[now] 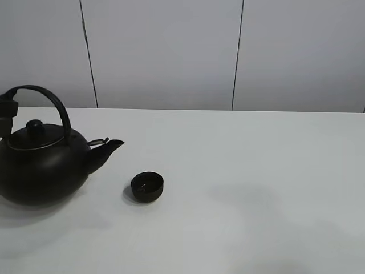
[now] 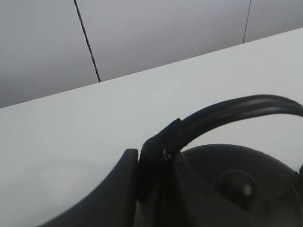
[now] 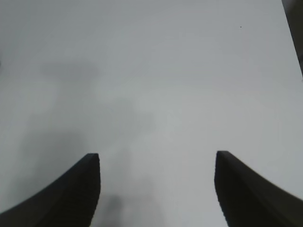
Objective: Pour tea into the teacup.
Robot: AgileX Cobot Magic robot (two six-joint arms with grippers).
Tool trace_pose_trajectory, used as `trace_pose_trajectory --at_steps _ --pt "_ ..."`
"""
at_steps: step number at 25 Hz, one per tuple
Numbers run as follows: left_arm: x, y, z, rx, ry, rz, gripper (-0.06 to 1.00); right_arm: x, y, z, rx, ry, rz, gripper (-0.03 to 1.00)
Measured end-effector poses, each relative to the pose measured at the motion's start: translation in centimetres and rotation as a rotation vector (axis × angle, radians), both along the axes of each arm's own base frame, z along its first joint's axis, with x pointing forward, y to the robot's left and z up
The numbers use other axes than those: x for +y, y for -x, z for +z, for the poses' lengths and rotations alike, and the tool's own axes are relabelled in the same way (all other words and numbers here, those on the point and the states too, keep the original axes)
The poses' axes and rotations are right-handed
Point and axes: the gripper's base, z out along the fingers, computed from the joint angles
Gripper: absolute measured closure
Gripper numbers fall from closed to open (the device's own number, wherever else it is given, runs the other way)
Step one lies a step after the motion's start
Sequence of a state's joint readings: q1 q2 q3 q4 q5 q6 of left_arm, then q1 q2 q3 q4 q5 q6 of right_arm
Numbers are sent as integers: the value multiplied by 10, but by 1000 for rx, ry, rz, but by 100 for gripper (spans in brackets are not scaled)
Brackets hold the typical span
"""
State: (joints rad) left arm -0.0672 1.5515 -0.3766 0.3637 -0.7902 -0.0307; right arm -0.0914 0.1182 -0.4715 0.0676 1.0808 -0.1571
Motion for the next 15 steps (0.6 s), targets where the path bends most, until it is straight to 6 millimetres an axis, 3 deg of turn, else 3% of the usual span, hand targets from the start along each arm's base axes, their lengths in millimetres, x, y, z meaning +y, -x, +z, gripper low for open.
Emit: trace_pose_trajectory --at_steps 15 --pt "-39 -7 15 -52 -14 -132 81 0 0 0 1 0 0 49"
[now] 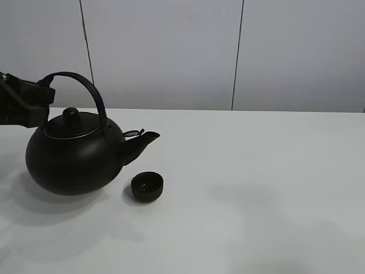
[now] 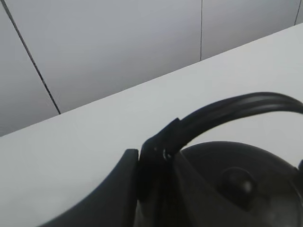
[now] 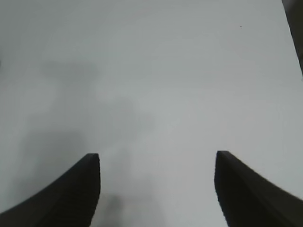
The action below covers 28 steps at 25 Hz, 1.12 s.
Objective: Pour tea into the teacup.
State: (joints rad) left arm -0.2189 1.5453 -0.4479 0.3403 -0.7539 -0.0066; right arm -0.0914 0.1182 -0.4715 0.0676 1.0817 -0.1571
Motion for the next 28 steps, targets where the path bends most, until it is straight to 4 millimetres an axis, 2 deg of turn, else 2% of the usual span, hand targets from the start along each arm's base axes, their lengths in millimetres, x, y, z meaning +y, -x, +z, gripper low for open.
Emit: trace_pose_trajectory --at_steps 9,21,28 --pt "8 -4 1 -24 -35 88 81 0 0 0 0 0 0 49" --pt "0 -3 1 -12 3 126 81 0 0 0 0 0 0 49" --pt "0 -3 1 -51 -105 96 81 0 0 0 0 0 0 49"
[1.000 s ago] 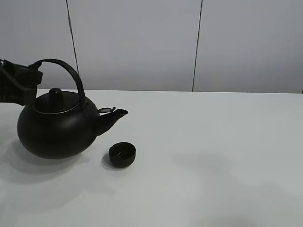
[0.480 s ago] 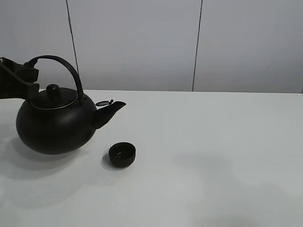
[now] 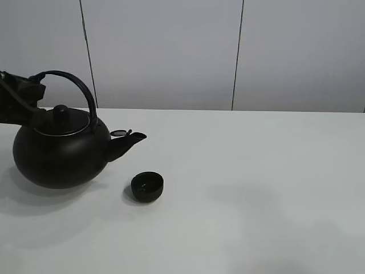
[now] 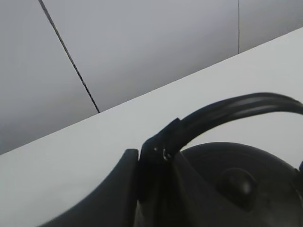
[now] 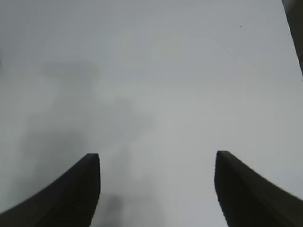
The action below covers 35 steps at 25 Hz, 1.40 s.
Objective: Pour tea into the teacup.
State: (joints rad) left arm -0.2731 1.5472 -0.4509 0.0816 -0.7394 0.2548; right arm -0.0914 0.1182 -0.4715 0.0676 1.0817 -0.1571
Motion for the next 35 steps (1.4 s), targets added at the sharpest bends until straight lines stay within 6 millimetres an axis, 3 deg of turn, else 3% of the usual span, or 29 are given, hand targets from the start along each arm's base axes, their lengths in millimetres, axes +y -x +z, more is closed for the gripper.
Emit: trace_pose_trajectory --at_steps 8,35 --pt "-1 -2 -13 40 -25 -4 81 0 0 0 0 0 0 49" --pt "-1 -4 -8 -79 -215 -65 82 0 0 0 0 0 0 49"
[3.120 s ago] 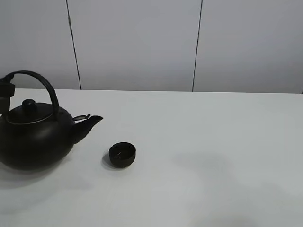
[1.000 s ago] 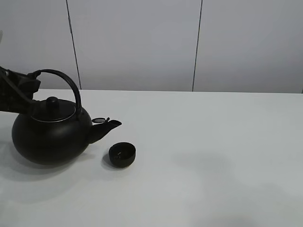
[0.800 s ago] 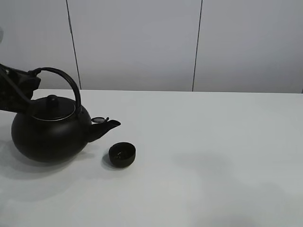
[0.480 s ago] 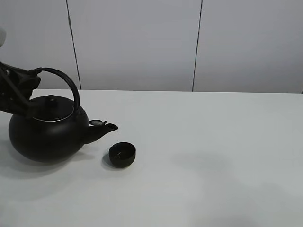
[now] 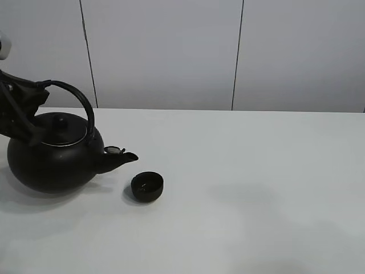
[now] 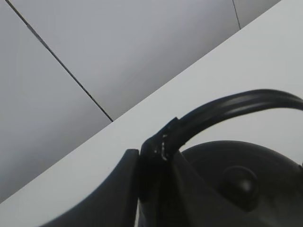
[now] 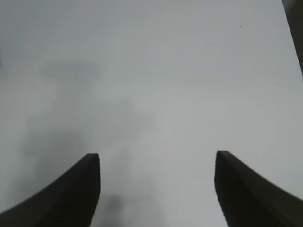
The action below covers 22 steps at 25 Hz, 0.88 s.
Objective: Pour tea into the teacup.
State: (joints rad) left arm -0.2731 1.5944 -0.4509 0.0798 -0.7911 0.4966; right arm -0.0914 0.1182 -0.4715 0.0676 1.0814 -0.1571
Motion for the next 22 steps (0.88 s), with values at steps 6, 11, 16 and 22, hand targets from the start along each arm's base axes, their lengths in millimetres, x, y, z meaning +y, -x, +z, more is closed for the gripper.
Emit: trace_pose_trajectory --at_steps 6,11,16,22 --pt "0 0 0 -9 -25 -6 82 0 0 0 0 0 0 49" --pt "0 0 0 -19 -53 -15 82 0 0 0 0 0 0 49" --pt "0 0 0 -22 -61 -17 82 0 0 0 0 0 0 49" --pt "0 0 0 -25 -71 -20 82 0 0 0 0 0 0 49"
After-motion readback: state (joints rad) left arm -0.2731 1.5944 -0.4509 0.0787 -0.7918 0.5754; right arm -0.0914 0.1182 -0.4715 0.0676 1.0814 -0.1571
